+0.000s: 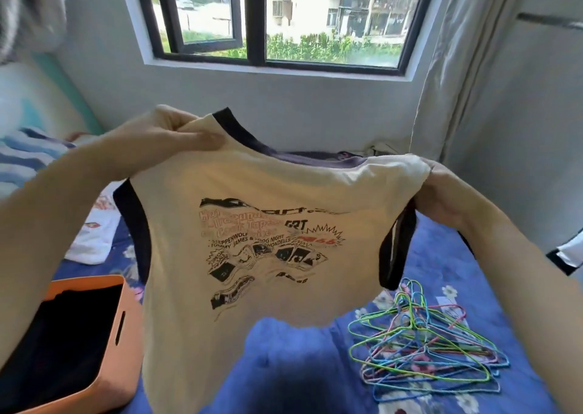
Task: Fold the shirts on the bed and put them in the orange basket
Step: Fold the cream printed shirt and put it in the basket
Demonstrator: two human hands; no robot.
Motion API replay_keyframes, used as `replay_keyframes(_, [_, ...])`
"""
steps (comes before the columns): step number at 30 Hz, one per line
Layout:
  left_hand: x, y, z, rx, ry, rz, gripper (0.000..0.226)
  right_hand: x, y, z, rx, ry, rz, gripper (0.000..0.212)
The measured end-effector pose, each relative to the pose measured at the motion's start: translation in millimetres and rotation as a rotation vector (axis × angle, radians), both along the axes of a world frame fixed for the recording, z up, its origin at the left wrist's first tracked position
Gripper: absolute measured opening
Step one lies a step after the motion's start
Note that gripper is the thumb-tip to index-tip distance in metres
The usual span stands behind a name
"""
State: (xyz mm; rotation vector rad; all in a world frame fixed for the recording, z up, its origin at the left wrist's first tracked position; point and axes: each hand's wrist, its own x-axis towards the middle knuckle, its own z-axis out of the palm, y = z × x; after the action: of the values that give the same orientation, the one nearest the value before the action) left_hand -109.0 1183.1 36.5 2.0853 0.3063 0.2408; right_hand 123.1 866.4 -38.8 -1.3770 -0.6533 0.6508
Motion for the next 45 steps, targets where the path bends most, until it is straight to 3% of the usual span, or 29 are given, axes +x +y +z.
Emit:
replay_keyframes(1, [0, 2, 0, -0.025, 0.046, -0.011, 0.016, 4, -1, -5, -0.023, -0.028, -0.018, 0.052])
replay_keyframes(4, [0, 7, -8, -0.035, 0.122, -0.014, 0.021, 13, -2, -13, -0.061, -0.187, -0.214, 0.015])
replay_keyframes(6, [-3, 14, -16, -0.068, 0.152, -0.002, 0.020, 19, -6, -21, -0.153, -0.197, -0.269, 0.037])
replay_keyframes(8, [-8, 24, -24, -0.110, 0.195, -0.038, 0.047, 19, -16, -26, -0.224, -0.070, -0.155, 0.045])
replay_keyframes(10, [-12, 34, -31, -0.165, 0.281, -0.070, 0.075, 22, -23, -25, -0.317, 0.016, 0.032, 0.022])
replay_keyframes(11, [-14, 37, -33, -0.192, 0.323, -0.096, 0.081, 20, -25, -22, -0.340, 0.044, 0.093, 0.006])
replay_keyframes(12, [-14, 41, -34, -0.209, 0.363, -0.114, 0.086, 24, -25, -21, -0.337, 0.067, 0.123, 0.020])
replay_keyframes(14, [-9, 47, -34, -0.192, 0.432, -0.090, 0.078, 34, -17, -24, -0.291, 0.142, 0.106, 0.027])
replay_keyframes(17, [12, 59, -39, 0.033, 0.494, 0.012, 0.029, 43, 12, -27, -0.230, 0.214, 0.013, 0.024])
replay_keyframes(19, [31, 71, -47, 0.267, 0.526, 0.129, 0.013, 49, 35, -32, -0.284, 0.142, -0.045, 0.009])
replay_keyframes(20, [43, 78, -51, 0.381, 0.561, 0.179, 0.011, 55, 50, -35, -0.391, 0.022, -0.090, 0.003])
replay_keyframes(22, [67, 89, -62, 0.592, 0.655, 0.256, 0.016, 70, 79, -46, -0.701, -0.326, -0.212, 0.015])
replay_keyframes(24, [94, 105, -76, 0.750, 0.686, 0.360, 0.017, 88, 112, -52, -0.872, -0.524, -0.325, 0.018])
replay_keyframes(26, [112, 115, -89, 0.774, 0.662, 0.475, 0.021, 102, 140, -54, -0.801, -0.409, -0.400, 0.013])
replay_keyframes(27, [120, 118, -96, 0.675, 0.593, 0.511, 0.022, 106, 151, -53, -0.723, -0.266, -0.427, 0.012])
replay_keyframes(29, [138, 119, -108, 0.197, 0.380, 0.560, 0.023, 115, 170, -48, -0.562, -0.051, -0.431, 0.013])
replay_keyframes(31, [152, 117, -114, -0.309, 0.134, 0.620, 0.036, 125, 182, -44, -0.378, 0.031, -0.469, 0.021])
replay_keyframes(33, [164, 116, -110, -0.471, -0.070, 0.638, 0.038, 132, 186, -37, -0.230, -0.073, -0.563, 0.029])
replay_keyframes(36, [167, 119, -108, -0.534, -0.351, 0.616, 0.036, 125, 180, -28, -0.138, -0.374, -0.637, 0.028])
replay_keyframes(39, [149, 121, -128, -0.330, -0.497, 0.518, 0.031, 106, 163, -29, 0.012, -0.399, -0.661, 0.022])
replay_keyframes(45, [98, 106, -189, 0.028, -0.401, 0.446, 0.034, 79, 123, -66, -0.014, -0.376, -0.688, 0.022])
